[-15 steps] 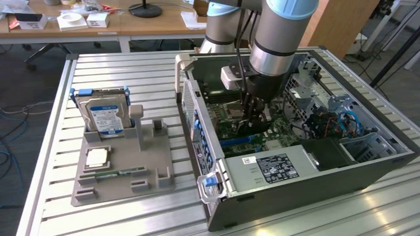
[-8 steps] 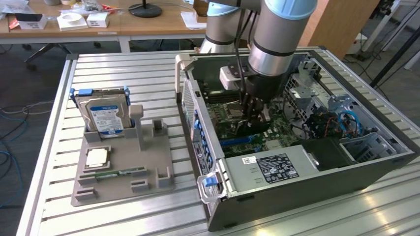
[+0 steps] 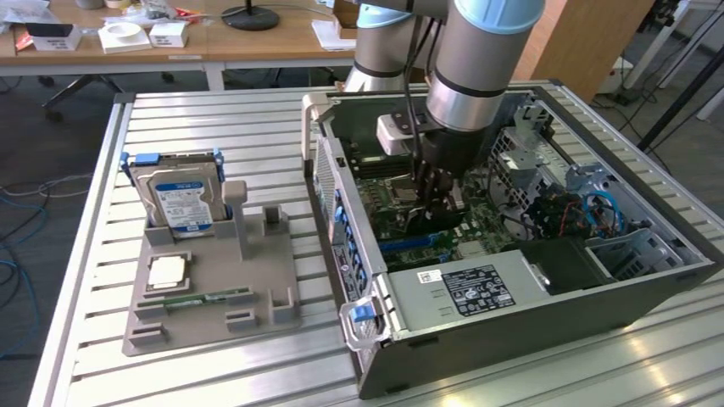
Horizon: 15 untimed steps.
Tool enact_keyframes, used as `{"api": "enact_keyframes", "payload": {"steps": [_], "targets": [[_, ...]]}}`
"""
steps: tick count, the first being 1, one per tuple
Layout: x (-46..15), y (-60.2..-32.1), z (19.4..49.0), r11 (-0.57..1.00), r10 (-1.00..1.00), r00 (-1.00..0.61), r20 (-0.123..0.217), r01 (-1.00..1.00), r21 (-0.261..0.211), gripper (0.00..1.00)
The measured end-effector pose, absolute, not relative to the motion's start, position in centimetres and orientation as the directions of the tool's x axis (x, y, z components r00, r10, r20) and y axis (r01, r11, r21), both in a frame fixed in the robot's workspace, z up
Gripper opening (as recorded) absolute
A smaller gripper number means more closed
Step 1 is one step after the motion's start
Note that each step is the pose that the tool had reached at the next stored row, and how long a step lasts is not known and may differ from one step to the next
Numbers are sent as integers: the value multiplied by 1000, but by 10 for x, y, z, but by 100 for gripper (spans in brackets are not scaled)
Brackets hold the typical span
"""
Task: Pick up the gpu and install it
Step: 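Insert the gpu into the slot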
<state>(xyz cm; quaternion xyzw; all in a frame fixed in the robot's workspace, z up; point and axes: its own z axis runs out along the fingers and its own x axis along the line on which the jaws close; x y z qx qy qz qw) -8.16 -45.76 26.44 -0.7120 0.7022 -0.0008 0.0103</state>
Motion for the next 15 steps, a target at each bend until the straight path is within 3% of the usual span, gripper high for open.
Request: {"api": "enact_keyframes", "payload": {"steps": [15], "targets": [[-85, -458, 264, -14, -1000, 14, -13, -1000, -16, 26]]}}
